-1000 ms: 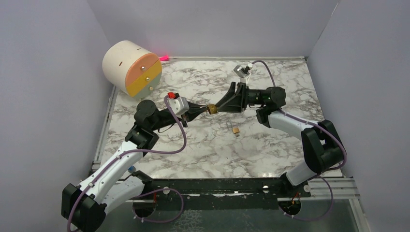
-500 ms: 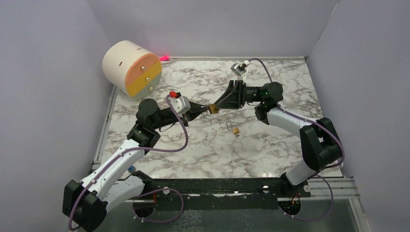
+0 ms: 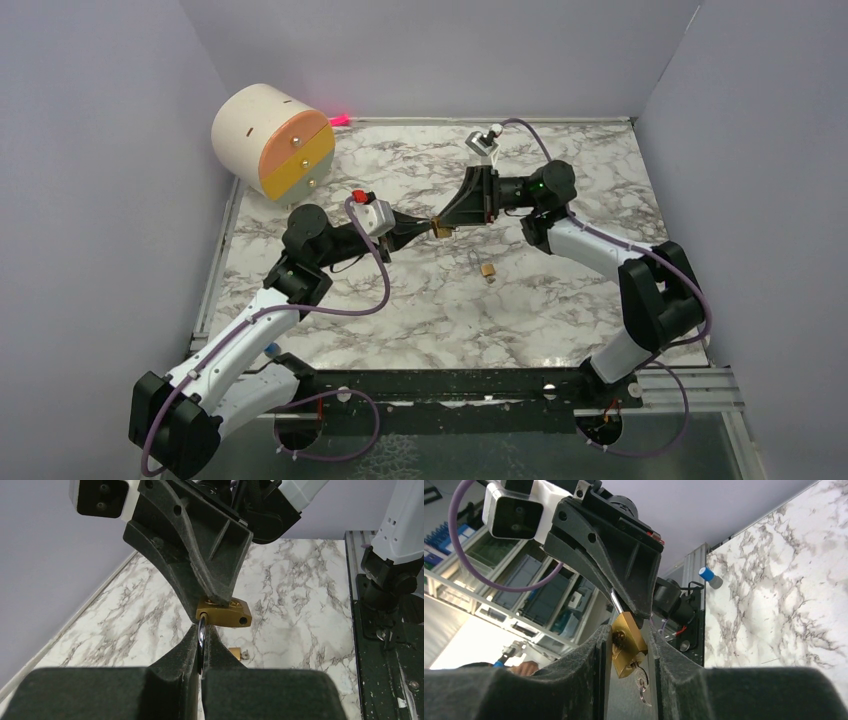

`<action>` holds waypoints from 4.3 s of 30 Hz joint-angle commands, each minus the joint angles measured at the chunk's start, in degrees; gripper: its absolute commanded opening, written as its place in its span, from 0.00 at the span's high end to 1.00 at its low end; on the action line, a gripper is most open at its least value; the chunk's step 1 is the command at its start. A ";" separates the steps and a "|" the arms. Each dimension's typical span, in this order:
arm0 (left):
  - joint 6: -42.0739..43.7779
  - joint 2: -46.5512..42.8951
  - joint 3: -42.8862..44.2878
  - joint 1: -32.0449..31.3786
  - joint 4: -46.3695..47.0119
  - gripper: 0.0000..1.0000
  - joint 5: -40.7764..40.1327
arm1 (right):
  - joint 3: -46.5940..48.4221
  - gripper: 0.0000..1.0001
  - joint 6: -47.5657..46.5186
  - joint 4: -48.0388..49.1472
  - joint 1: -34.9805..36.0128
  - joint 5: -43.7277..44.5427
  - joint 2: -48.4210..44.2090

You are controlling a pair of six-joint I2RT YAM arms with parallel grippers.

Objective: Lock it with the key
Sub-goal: Lock the lock.

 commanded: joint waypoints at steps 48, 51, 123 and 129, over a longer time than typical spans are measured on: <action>9.47 -1.00 9.10 0.68 -18.72 0.44 -7.44 | 5.85 0.99 -15.20 -22.01 -3.91 -6.48 -5.68; 9.41 -1.77 8.46 0.70 -16.62 0.43 -7.30 | 5.83 0.99 -15.11 -21.92 -3.91 -6.67 -5.55; -20.28 6.34 14.00 1.53 -2.80 1.00 15.14 | 2.99 0.61 -40.90 -33.46 -2.33 12.29 -16.19; -20.19 6.24 14.18 1.76 -2.48 1.00 14.45 | 2.65 0.57 -39.12 -31.13 -2.33 10.51 -16.30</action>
